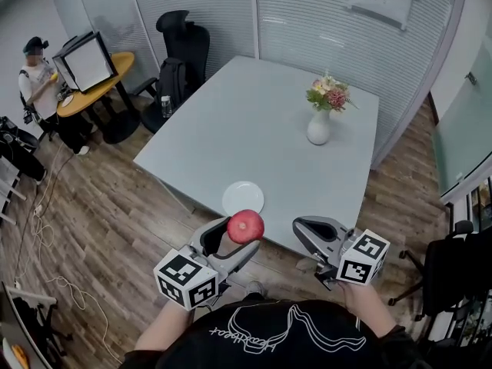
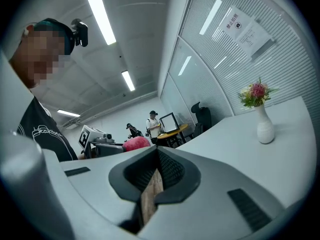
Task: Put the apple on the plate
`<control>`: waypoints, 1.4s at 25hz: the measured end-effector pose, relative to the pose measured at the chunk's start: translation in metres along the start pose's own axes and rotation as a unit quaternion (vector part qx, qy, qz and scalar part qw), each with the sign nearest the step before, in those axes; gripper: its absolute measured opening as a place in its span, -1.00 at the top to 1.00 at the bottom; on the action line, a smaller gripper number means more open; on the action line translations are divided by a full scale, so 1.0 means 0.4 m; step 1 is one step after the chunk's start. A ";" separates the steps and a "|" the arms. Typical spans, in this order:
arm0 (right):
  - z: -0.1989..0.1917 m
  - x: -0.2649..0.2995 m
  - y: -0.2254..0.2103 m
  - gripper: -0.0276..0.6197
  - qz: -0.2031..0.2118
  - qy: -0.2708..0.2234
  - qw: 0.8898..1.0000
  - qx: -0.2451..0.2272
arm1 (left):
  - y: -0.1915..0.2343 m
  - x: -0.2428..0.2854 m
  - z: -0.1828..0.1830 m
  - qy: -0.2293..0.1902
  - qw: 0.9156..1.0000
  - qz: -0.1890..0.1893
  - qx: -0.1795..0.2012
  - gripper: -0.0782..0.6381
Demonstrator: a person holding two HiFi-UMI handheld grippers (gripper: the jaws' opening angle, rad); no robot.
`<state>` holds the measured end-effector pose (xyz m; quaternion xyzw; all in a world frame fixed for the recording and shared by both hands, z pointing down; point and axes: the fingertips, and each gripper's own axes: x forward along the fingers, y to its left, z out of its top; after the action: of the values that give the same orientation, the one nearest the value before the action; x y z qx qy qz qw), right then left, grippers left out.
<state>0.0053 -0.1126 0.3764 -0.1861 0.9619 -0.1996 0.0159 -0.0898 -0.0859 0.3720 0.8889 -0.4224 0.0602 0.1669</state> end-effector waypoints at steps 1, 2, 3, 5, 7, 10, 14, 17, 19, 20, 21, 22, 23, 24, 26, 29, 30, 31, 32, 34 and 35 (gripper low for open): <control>0.002 0.015 -0.011 0.89 -0.004 0.001 1.000 0.001 | 0.020 0.008 0.004 0.001 1.000 -0.003 -0.002 -0.12; 0.004 0.030 -0.023 0.89 -0.007 0.001 1.000 0.003 | 0.039 0.016 0.007 0.001 1.000 -0.006 -0.003 -0.12; 0.004 0.043 -0.035 0.89 -0.010 0.001 1.000 0.005 | 0.058 0.025 0.010 0.002 1.000 -0.010 -0.005 -0.12; 0.002 0.067 -0.058 0.89 -0.016 0.001 1.000 0.012 | 0.095 0.043 0.012 0.004 1.000 -0.015 -0.012 -0.12; 0.000 0.089 -0.079 0.89 -0.020 0.000 1.000 0.021 | 0.132 0.061 0.012 0.005 1.000 -0.018 -0.021 -0.12; 0.002 0.118 -0.102 0.89 -0.025 -0.002 0.999 0.030 | 0.180 0.087 0.004 0.010 0.999 -0.021 -0.031 -0.12; -0.001 0.147 -0.137 0.89 -0.034 -0.001 0.999 0.040 | 0.240 0.124 -0.013 0.025 0.999 -0.017 -0.027 -0.12; -0.010 0.164 -0.166 0.89 -0.043 0.003 0.998 0.048 | 0.285 0.154 -0.032 0.038 0.999 -0.006 -0.009 -0.12; -0.020 0.171 -0.181 0.89 -0.049 0.005 0.997 0.054 | 0.313 0.172 -0.052 0.049 0.999 0.001 0.006 -0.12; -0.026 0.173 -0.188 0.89 -0.053 0.006 0.997 0.057 | 0.327 0.182 -0.064 0.055 0.998 0.006 0.015 -0.12; -0.031 0.175 -0.195 0.89 -0.056 0.007 0.997 0.060 | 0.341 0.192 -0.077 0.061 0.998 0.010 0.024 -0.12; -0.035 0.177 -0.201 0.89 -0.059 0.008 0.996 0.063 | 0.354 0.202 -0.090 0.067 0.997 0.012 0.031 -0.12; -0.039 0.178 -0.206 0.89 -0.061 0.009 0.996 0.067 | 0.366 0.212 -0.103 0.072 0.997 0.014 0.036 -0.12; -0.043 0.178 -0.211 0.89 -0.064 0.009 0.995 0.070 | 0.378 0.220 -0.118 0.076 0.996 0.015 0.039 -0.12; -0.049 0.177 -0.219 0.89 -0.071 0.009 0.995 0.074 | 0.399 0.235 -0.147 0.086 0.995 0.018 0.042 -0.12; -0.062 0.173 -0.235 0.89 -0.083 0.012 0.993 0.081 | 0.420 0.255 -0.185 0.093 0.995 0.019 0.042 -0.12; -0.068 0.172 -0.239 0.89 -0.086 0.013 0.993 0.083 | 0.424 0.261 -0.198 0.094 0.995 0.017 0.041 -0.12; -0.074 0.172 -0.241 0.89 -0.088 0.015 0.992 0.085 | 0.428 0.267 -0.212 0.096 0.994 0.015 0.042 -0.12; -0.079 0.172 -0.241 0.89 -0.090 0.016 0.992 0.086 | 0.433 0.272 -0.228 0.100 0.994 0.015 0.044 -0.12; -0.085 0.172 -0.238 0.89 -0.092 0.018 0.992 0.086 | 0.443 0.284 -0.257 0.111 0.992 0.016 0.055 -0.12; -0.087 0.172 -0.239 0.89 -0.093 0.019 0.992 0.086 | 0.448 0.292 -0.268 0.115 0.991 0.017 0.062 -0.12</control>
<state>-0.0289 -0.2058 0.4487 -0.2693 0.9196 -0.2860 -0.0050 -0.1501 -0.2394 0.5458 0.8775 -0.4106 0.1909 0.1583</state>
